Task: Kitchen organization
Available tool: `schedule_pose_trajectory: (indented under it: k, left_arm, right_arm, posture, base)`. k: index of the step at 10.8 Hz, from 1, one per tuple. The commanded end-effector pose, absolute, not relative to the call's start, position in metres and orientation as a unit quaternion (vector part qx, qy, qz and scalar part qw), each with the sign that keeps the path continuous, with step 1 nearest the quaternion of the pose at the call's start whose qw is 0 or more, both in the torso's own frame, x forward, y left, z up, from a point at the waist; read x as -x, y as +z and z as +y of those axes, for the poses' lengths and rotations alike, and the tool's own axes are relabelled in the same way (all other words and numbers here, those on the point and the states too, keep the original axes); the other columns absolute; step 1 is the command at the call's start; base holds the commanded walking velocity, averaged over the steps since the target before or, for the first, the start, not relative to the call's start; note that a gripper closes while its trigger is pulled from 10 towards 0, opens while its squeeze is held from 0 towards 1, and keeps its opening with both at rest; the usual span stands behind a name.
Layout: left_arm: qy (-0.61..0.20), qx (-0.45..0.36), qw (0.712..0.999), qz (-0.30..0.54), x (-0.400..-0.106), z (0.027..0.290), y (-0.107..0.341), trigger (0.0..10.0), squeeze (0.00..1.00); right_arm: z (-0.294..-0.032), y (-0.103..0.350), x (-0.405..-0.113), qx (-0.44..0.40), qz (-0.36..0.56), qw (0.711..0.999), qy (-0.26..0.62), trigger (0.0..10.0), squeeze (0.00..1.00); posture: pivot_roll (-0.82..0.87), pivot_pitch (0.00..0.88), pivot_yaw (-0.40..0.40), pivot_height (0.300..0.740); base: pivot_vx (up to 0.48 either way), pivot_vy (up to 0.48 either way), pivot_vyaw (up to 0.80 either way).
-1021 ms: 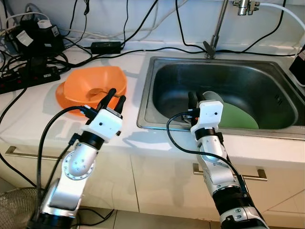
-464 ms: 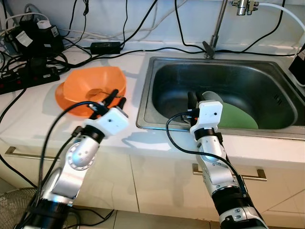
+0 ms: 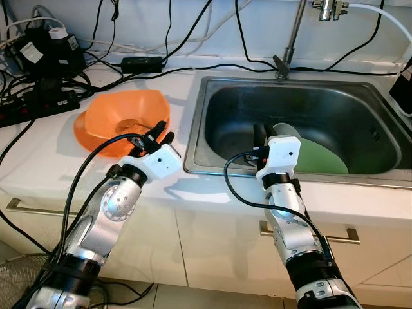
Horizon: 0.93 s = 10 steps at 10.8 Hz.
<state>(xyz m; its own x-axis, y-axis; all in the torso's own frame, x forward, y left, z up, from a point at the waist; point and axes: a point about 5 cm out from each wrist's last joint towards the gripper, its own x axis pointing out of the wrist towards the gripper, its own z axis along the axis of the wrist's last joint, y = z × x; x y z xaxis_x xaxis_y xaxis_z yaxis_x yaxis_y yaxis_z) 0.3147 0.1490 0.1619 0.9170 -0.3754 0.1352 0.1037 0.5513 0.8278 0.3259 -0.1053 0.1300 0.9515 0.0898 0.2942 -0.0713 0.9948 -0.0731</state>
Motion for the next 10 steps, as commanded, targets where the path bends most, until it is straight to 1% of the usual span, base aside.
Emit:
schedule_pose_trajectory:
  k: [1, 5, 6, 7, 10]
  left_arm:
    - [-0.134, -0.462, 0.864, -0.149, -0.3187, 0.1463, 0.1628, 10.0, 0.00]
    - [-0.117, -0.477, 0.860, -0.140, -0.3248, 0.1473, 0.1597, 10.0, 0.00]
    - [-0.113, -0.482, 0.858, -0.137, -0.3259, 0.1474, 0.1583, 5.3, 0.00]
    - [-0.111, -0.482, 0.858, -0.136, -0.3263, 0.1474, 0.1578, 0.0, 0.00]
    - [-0.107, -0.485, 0.856, -0.145, -0.3271, 0.1459, 0.1598, 0.0, 0.00]
  right_arm:
    - [-0.1052, 0.1173, -0.3241, 0.033, -0.120, 0.991, 0.041, 10.0, 0.00]
    - [-0.1051, 0.1178, -0.3243, 0.034, -0.120, 0.991, 0.042, 10.0, 0.00]
    - [-0.1050, 0.1177, -0.3244, 0.034, -0.120, 0.991, 0.042, 10.0, 0.00]
    - [-0.1049, 0.1175, -0.3243, 0.034, -0.120, 0.991, 0.042, 10.0, 0.00]
    - [-0.1044, 0.1176, -0.3245, 0.034, -0.120, 0.991, 0.043, 10.0, 0.00]
  posture:
    - [0.11, 0.000, 0.046, 0.740]
    - [0.11, 0.000, 0.041, 0.740]
    - [0.11, 0.000, 0.039, 0.740]
    - [0.11, 0.000, 0.040, 0.740]
    - [0.11, 0.000, 0.039, 0.740]
  base:
    - [0.000, 0.000, 0.00]
    - [0.000, 0.000, 0.00]
    - [0.000, 0.000, 0.00]
    - [0.000, 0.000, 0.00]
    - [0.000, 0.000, 0.00]
